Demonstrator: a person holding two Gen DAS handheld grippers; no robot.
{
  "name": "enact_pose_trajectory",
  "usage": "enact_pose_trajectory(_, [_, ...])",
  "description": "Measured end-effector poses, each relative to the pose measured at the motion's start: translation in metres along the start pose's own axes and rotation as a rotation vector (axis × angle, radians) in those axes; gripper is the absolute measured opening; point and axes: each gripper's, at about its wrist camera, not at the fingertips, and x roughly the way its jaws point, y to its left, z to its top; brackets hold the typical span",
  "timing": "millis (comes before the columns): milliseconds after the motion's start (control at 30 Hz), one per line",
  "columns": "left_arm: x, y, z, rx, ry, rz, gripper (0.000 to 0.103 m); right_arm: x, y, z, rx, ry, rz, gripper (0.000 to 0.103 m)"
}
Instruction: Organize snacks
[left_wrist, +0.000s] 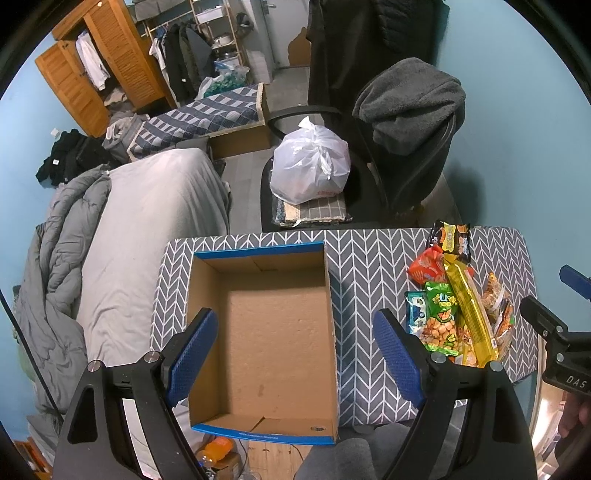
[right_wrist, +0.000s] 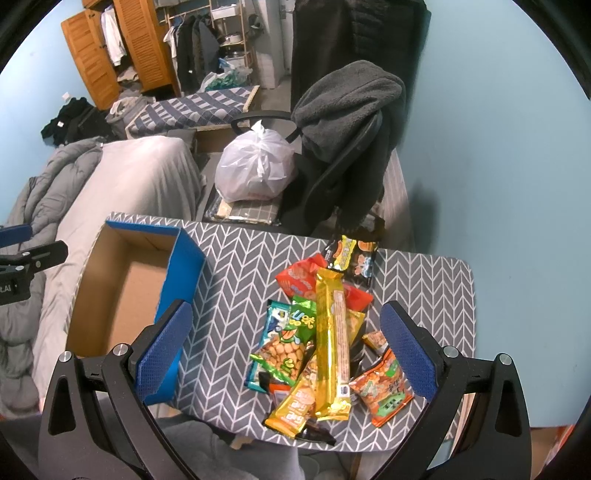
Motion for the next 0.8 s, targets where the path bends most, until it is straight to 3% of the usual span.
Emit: enact_pose_trajectory(800, [-0.001,-0.008,-0.002,0.017,0.004,-0.009,0.087,0.004,0.002,-0.010,-0.012,0.004,0.007,0.101])
